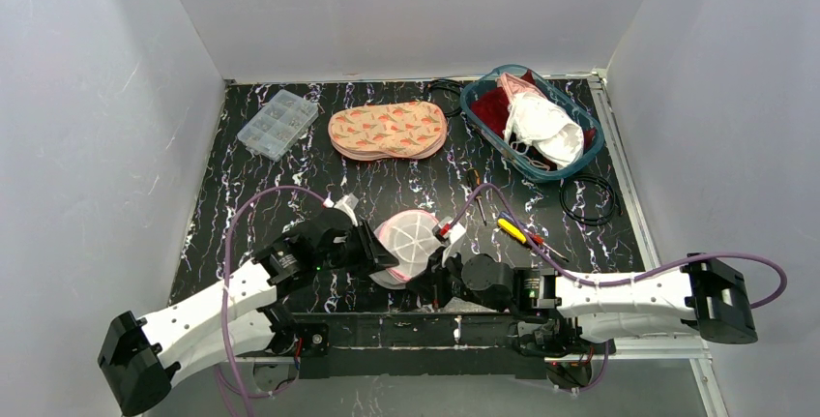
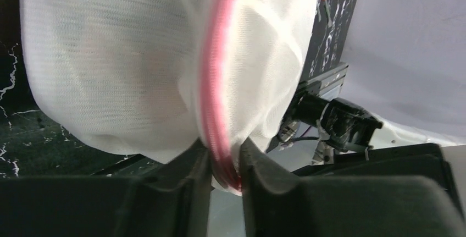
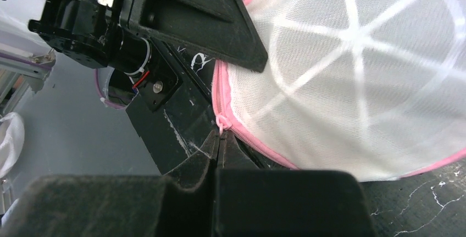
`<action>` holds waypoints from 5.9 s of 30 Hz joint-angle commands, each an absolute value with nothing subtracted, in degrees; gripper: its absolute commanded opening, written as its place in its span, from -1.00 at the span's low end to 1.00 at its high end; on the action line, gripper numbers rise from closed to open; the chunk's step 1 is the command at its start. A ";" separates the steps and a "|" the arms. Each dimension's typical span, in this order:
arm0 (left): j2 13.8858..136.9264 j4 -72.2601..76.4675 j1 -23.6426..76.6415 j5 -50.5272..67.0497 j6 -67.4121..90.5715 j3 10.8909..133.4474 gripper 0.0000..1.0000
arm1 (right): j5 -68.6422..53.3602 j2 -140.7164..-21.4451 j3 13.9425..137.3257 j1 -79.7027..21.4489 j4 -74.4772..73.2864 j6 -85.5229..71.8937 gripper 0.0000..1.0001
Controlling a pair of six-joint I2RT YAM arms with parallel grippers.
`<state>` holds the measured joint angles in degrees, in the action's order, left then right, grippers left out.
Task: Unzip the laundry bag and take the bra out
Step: Unzip the laundry bag at the center of the board, then open the laundry bag at the center of the board.
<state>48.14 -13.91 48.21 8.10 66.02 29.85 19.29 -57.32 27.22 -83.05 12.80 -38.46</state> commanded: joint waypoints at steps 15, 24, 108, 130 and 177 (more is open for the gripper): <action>38.38 -26.04 48.16 -7.42 69.57 32.34 -1.00 | 26.03 -49.90 29.62 -83.36 4.32 -37.38 -0.97; 37.08 -24.53 48.15 -5.35 69.80 31.42 -0.29 | 29.23 -48.42 30.95 -83.38 1.34 -36.04 -0.97; 70.42 -43.74 45.73 -1.20 7.89 63.21 0.32 | 29.86 -37.99 19.87 -83.34 -2.51 -52.48 0.48; 73.99 -30.70 43.33 1.32 17.80 55.47 -1.00 | 43.17 -40.27 22.82 -83.13 -4.66 -51.35 0.49; 29.54 -7.56 51.76 -20.92 76.70 18.24 -1.00 | 43.19 -88.14 61.52 -83.59 -14.40 -37.53 0.50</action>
